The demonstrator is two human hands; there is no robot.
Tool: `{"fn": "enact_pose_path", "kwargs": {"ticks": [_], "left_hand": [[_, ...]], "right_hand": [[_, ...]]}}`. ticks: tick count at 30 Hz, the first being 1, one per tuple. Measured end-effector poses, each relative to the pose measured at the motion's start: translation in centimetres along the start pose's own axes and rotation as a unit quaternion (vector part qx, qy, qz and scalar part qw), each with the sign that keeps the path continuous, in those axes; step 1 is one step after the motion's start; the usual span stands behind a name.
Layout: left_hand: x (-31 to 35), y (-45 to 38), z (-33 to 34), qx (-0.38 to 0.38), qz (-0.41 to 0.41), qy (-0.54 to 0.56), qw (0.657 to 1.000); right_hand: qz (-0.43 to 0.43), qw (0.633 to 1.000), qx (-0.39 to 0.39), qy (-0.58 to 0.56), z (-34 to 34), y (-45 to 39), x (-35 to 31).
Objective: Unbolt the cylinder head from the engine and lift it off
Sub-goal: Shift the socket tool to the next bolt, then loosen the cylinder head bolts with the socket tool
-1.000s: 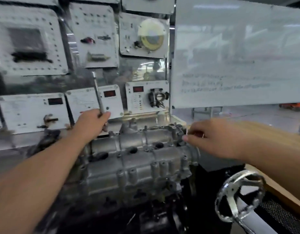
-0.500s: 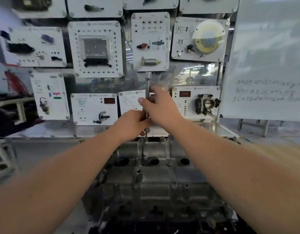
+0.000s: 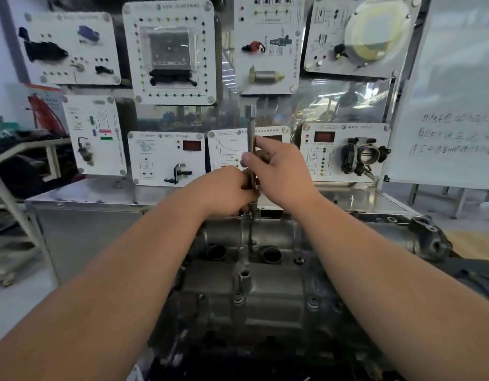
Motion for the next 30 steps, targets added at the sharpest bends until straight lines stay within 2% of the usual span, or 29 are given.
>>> {"fn": "enact_pose_path", "kwargs": {"ticks": [3,7,11,30], "left_hand": [[-0.2,0.1,0.0,0.018,-0.005,0.011,1.000],[-0.6,0.0,-0.4,0.060,-0.015,0.069,0.996],[-1.1,-0.1,-0.5,0.076,-0.029,0.068,0.994],[0.1,0.3,-0.5,0.061,-0.009,-0.017,0.998]], "right_hand": [[-0.010,1.000,0.005,-0.001,0.1,0.1,-0.1],[-0.005,0.998,0.029,-0.063,-0.2,0.0,-0.2],[-0.001,0.996,0.027,-0.089,-0.1,0.0,0.0],[0.018,0.996,-0.014,-0.091,0.8,0.1,0.7]]}}
Point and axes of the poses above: each hand's wrist, its own y-axis away from the middle knuckle, its own z-axis out of the palm, x = y × z, the point moved 6 cm from there along -y, towards the middle knuckle, and after that the axes turned 2 degrees about x, right-handed, at the moved point
